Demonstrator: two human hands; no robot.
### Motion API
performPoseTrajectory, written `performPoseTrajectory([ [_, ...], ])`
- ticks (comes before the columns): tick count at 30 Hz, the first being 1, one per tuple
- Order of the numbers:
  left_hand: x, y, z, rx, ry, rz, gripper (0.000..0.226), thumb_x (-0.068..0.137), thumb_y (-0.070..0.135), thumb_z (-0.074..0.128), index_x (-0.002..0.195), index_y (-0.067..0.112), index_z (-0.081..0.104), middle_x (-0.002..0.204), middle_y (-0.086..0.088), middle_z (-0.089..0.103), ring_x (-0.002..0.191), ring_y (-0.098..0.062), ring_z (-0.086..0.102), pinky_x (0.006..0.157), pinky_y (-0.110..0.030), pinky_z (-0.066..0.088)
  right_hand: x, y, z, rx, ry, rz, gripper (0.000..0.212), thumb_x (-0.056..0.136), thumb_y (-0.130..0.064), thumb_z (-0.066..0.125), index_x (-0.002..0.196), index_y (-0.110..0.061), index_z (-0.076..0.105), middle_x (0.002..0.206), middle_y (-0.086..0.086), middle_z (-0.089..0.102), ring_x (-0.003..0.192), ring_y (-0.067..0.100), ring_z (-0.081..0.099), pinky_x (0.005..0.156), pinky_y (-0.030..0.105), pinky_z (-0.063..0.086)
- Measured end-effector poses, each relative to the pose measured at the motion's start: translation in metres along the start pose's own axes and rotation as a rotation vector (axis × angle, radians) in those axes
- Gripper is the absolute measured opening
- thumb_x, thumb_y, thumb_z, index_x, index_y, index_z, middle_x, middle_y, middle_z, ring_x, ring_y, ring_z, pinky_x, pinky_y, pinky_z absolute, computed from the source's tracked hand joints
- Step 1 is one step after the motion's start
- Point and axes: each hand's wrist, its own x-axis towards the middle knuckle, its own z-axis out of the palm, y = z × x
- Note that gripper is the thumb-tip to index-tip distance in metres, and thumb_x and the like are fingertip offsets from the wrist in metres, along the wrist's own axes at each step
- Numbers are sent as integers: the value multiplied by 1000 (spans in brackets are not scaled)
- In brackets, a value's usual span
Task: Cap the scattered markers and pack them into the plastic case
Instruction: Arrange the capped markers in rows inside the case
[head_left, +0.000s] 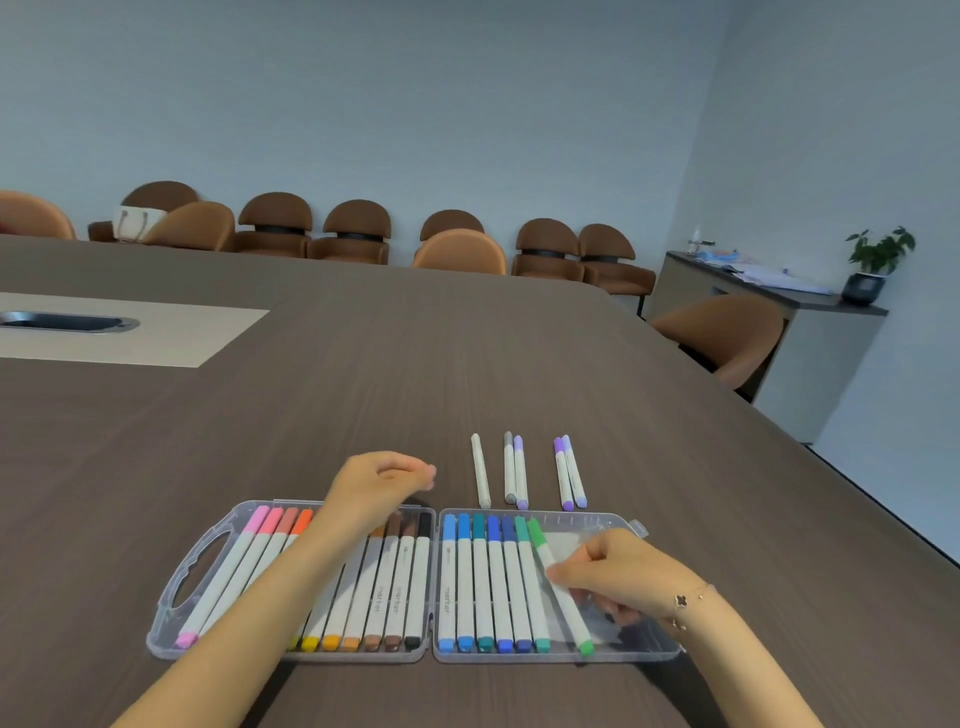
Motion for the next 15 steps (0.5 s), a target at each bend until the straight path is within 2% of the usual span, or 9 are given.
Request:
performPoseTrajectory([
  [3,6,-7,-6,-36,51,-13,6,86,26,66,81,27,70,93,7,70,78,-4,56,57,-21,42,6,1,7,-31,46,8,33,89,-31,61,60,-14,57,37,-10,49,32,3,37,39,14,33],
  [5,7,-11,-6,-42,62,-14,7,86,24,66,81,27,70,94,5,71,81,-5,58,57,-21,43,11,1,10,-17,131,1,35,88,-32,61,58,-15,57,47,-5,52,38,7,38,41,15,35],
  [9,10,-14,-6,-50,69,-6,7,87,24,65,83,26,70,93,6,70,86,-6,59,60,-22,45,20,5,20,-118,258,-17,36,88,-34,60,57,-15,56,55,-1,52,49,8,47,53,17,41],
  [13,12,-19,-6,-61,72,-6,8,89,25,63,92,21,70,93,6,69,86,-6,59,62,-20,45,18,8,22,-52,274,-47,38,89,-33,60,56,-14,54,50,-9,57,38,2,49,45,11,35],
  [15,13,-20,-5,-60,76,-10,10,89,25,62,94,20,69,91,7,68,86,-6,59,61,-20,45,16,8,22,-44,266,-60,39,89,-31,61,55,-15,53,55,-9,62,35,-3,50,42,8,33],
])
